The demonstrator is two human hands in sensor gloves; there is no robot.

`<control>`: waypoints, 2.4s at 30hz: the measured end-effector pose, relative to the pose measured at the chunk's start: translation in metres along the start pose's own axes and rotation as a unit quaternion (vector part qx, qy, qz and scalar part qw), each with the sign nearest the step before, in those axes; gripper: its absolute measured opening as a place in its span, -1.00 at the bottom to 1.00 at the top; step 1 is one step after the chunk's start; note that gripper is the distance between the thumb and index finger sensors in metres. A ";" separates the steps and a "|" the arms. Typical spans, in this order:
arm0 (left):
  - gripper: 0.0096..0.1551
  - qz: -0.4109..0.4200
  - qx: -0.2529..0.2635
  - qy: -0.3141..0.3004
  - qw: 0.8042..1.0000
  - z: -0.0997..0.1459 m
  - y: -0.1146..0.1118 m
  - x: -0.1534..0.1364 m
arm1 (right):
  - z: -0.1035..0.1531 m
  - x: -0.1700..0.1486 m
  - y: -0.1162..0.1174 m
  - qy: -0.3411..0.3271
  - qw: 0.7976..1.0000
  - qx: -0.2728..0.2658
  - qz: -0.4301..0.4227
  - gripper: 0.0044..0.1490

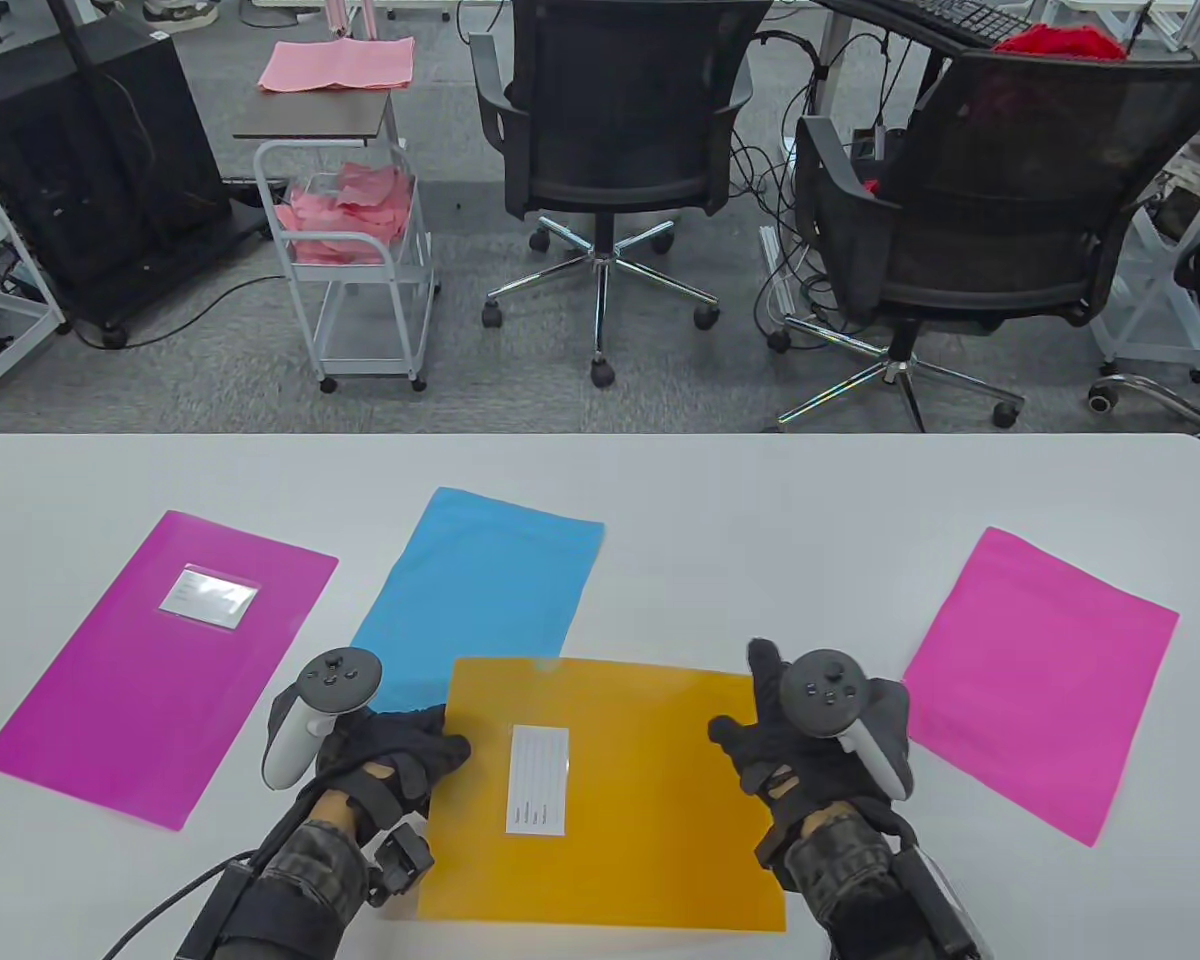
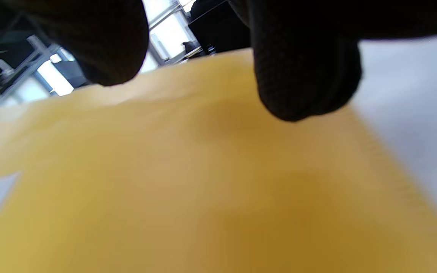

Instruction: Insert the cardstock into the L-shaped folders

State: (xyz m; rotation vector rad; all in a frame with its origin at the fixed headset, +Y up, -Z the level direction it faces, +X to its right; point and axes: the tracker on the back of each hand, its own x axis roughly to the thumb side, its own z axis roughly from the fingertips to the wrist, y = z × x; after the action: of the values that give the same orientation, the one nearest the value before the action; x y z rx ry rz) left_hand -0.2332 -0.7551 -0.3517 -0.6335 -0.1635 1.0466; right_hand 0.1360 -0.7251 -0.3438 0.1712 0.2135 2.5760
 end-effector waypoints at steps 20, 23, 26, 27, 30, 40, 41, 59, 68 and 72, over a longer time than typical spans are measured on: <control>-0.49 0.006 -0.016 -0.022 1.000 -0.004 -0.019 0.012 | 0.005 0.017 0.005 -0.057 0.991 -0.114 0.028 -0.39; -0.24 -0.049 0.013 -0.011 0.999 -0.002 -0.018 0.013 | 0.004 0.015 0.007 -0.057 0.993 -0.103 0.020 -0.42; 0.09 -0.138 0.121 -0.051 0.982 0.005 -0.014 0.025 | 0.002 0.017 0.010 -0.063 0.993 -0.088 0.043 -0.44; 0.12 -0.183 0.159 -0.075 0.967 0.008 -0.013 0.032 | 0.002 0.019 0.012 -0.066 0.993 -0.082 0.051 -0.43; 0.19 -0.326 0.175 -0.101 0.923 0.012 -0.018 0.046 | 0.001 0.025 0.015 -0.082 0.992 -0.072 0.065 -0.43; -0.05 -0.555 0.157 -0.149 0.803 0.018 -0.054 0.065 | 0.000 0.020 0.015 -0.036 0.993 -0.077 0.084 -0.41; -0.07 -0.563 0.159 -0.157 0.795 0.018 -0.057 0.066 | 0.000 0.018 0.015 -0.030 0.993 -0.075 0.084 -0.41; -0.59 -0.231 0.262 -0.176 0.920 0.021 -0.044 0.061 | -0.002 0.037 0.033 -0.166 0.984 0.064 -0.028 -0.10; -0.59 -0.016 0.249 -0.116 0.961 0.019 -0.015 0.037 | -0.008 -0.006 -0.008 -0.063 0.998 -0.012 -0.021 -0.35; -0.57 0.058 0.190 -0.094 0.975 0.012 -0.015 0.026 | -0.009 -0.013 -0.011 -0.066 0.993 0.009 -0.098 -0.44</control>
State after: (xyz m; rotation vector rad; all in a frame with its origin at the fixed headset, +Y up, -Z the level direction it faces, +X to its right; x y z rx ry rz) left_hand -0.2139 -0.7333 -0.3376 -0.1973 -0.0877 1.2121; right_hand 0.1516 -0.7238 -0.3561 0.3099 0.1940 2.3581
